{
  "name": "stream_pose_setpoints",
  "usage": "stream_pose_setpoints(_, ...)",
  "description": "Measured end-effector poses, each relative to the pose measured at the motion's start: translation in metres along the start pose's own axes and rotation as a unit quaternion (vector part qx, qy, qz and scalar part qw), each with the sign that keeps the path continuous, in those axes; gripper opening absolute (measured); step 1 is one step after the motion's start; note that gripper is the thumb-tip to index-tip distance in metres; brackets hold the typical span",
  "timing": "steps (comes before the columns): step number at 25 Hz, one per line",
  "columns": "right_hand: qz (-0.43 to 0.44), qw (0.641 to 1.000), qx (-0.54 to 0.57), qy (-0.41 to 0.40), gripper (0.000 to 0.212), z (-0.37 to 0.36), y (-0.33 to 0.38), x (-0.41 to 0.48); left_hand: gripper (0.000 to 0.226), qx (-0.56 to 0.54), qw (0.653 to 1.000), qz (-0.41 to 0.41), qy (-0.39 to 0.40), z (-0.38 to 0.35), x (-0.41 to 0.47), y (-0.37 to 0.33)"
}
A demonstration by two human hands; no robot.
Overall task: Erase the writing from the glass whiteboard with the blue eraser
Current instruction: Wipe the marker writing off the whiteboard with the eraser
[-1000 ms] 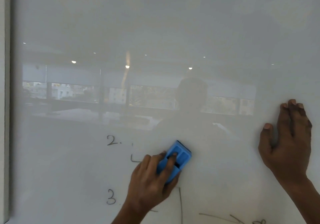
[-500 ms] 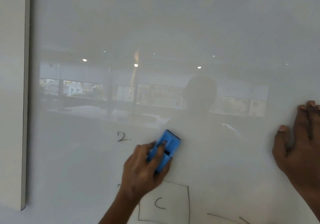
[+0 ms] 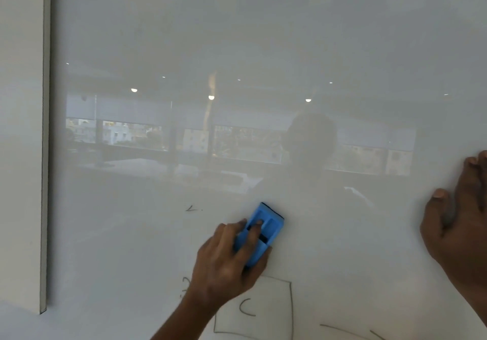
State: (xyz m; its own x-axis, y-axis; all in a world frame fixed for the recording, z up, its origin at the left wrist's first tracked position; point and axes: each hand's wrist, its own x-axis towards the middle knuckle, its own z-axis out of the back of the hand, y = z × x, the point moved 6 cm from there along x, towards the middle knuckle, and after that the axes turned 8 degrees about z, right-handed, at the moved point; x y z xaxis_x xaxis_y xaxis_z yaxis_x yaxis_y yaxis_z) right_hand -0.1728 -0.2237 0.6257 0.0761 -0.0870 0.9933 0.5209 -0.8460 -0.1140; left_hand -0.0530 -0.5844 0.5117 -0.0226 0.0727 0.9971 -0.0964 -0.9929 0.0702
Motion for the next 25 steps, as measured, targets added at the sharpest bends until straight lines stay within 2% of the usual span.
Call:
stream_pose_setpoints(1,0.003,1.000,0.005,0.002,0.064,0.000,-0.001,0.000,0.056,-0.014,0.999,-0.029,0.008,-0.002,0.002,-0.002)
stream_pose_setpoints(3,0.013,1.000,0.007,0.004,0.064,0.000,-0.003,-0.001,0.053,0.008,1.000,0.007,-0.017,0.005,0.009,0.025)
stream_pose_setpoints(5,0.022,1.000,-0.004,0.007,0.064,0.001,-0.003,0.001,0.054,0.052,0.982,0.166,-0.072,0.021,0.011,0.077)
stream_pose_setpoints(7,0.026,1.000,-0.015,0.008,0.063,0.003,0.001,0.004,0.064,0.055,0.927,0.355,-0.102,0.037,0.007,0.129)
stream_pose_setpoints(9,0.022,0.999,-0.024,0.002,0.061,0.004,0.004,0.004,0.072,0.036,0.880,0.463,-0.095,0.040,0.004,0.152)
stream_pose_setpoints(10,0.019,1.000,-0.025,-0.002,0.061,0.004,0.004,0.004,0.071,0.036,0.876,0.473,-0.090,0.038,0.004,0.148)
stream_pose_setpoints(11,0.015,1.000,-0.024,-0.002,0.061,0.003,0.004,0.003,0.068,0.035,0.888,0.450,-0.085,0.033,0.006,0.135)
stream_pose_setpoints(13,0.007,1.000,-0.017,0.004,0.063,-0.001,0.001,0.001,0.058,0.020,0.936,0.342,-0.076,0.020,0.008,0.080)
stream_pose_setpoints(15,0.008,1.000,-0.017,0.005,0.063,-0.002,-0.001,0.000,0.053,-0.001,0.980,0.192,-0.054,0.006,0.007,0.023)
stream_pose_setpoints(17,0.022,1.000,-0.018,-0.002,0.061,0.002,0.002,0.003,0.053,-0.016,0.995,0.099,-0.029,-0.001,0.011,0.000)
stream_pose_setpoints(19,0.036,0.999,-0.018,-0.026,0.059,0.006,0.006,0.004,0.053,0.004,0.998,0.062,-0.031,0.004,0.013,0.004)
stream_pose_setpoints(20,0.036,0.999,-0.024,-0.033,0.058,0.009,0.005,0.004,0.050,0.016,0.997,0.062,-0.038,0.005,0.010,0.016)
stream_pose_setpoints(22,0.040,0.998,-0.022,-0.032,0.059,0.008,0.008,0.005,0.046,0.050,0.985,0.151,-0.064,0.018,-0.003,0.064)
stream_pose_setpoints(23,0.034,0.999,-0.024,-0.031,0.059,0.007,0.008,0.005,0.047,0.051,0.969,0.234,-0.066,0.020,-0.015,0.095)
stream_pose_setpoints(25,0.020,0.999,-0.032,-0.032,0.059,0.008,0.007,0.004,0.058,-0.012,0.926,0.377,-0.012,0.009,-0.028,0.136)
